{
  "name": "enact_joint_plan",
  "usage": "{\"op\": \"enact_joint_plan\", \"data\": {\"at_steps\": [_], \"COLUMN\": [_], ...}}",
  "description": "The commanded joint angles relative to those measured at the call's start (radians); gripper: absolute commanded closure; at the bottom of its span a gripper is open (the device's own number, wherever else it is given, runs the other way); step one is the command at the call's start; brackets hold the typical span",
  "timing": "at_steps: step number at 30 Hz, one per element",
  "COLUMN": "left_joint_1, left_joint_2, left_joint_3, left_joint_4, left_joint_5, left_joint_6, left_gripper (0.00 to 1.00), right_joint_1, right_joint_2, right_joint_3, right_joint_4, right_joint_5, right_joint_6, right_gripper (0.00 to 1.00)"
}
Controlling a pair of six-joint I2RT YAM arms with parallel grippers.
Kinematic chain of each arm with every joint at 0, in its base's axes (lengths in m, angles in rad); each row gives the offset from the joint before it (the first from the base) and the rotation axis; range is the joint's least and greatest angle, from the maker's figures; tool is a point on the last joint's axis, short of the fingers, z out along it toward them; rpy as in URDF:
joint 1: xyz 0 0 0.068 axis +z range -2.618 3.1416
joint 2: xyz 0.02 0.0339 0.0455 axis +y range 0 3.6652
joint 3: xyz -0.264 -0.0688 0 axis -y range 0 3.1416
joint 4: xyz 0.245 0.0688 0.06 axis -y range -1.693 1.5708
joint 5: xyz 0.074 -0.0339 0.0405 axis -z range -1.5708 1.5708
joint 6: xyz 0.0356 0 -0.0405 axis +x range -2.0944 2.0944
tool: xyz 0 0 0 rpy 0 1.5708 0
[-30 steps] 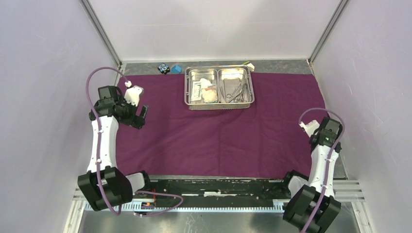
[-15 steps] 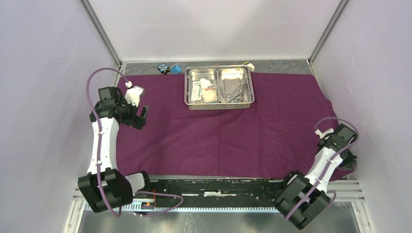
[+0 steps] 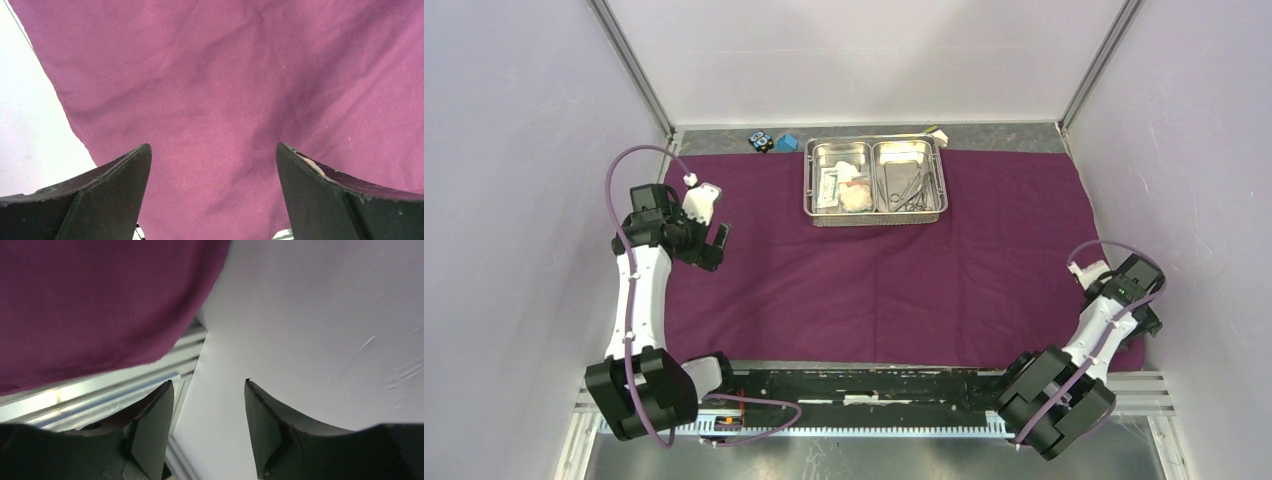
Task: Open and lay out the surgical kit
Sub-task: Smooth out the surgical kit at the center of the board.
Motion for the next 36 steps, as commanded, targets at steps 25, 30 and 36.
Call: {"op": "enact_joint_plan", "data": {"at_steps": [25, 30, 36], "left_joint_1": [0.318, 0.378, 0.427], "left_joint_2": [0.357, 0.447, 0.497], "left_joint_3": [-0.186, -0.151, -0.144], "left_joint_4": [0.263, 0.292, 0.366], "left_joint_5": [-0.212, -0.232, -0.302], "left_joint_6": [0.2, 0.236, 0.289], "left_gripper": [0.0, 0.0, 0.0], "right_joint_1": [0.675, 0.686, 0.686], "right_joint_2": [0.184, 0.186, 0.185], "right_joint_3": [0.051, 0.007, -0.081], "right_joint_4": [0.0, -0.02, -0.005], "right_joint_5": [-0.569, -0.556, -0.437], "right_joint_6": [0.389, 0.336, 0.257], "right_gripper": [0.18, 0.18, 0.19]}}
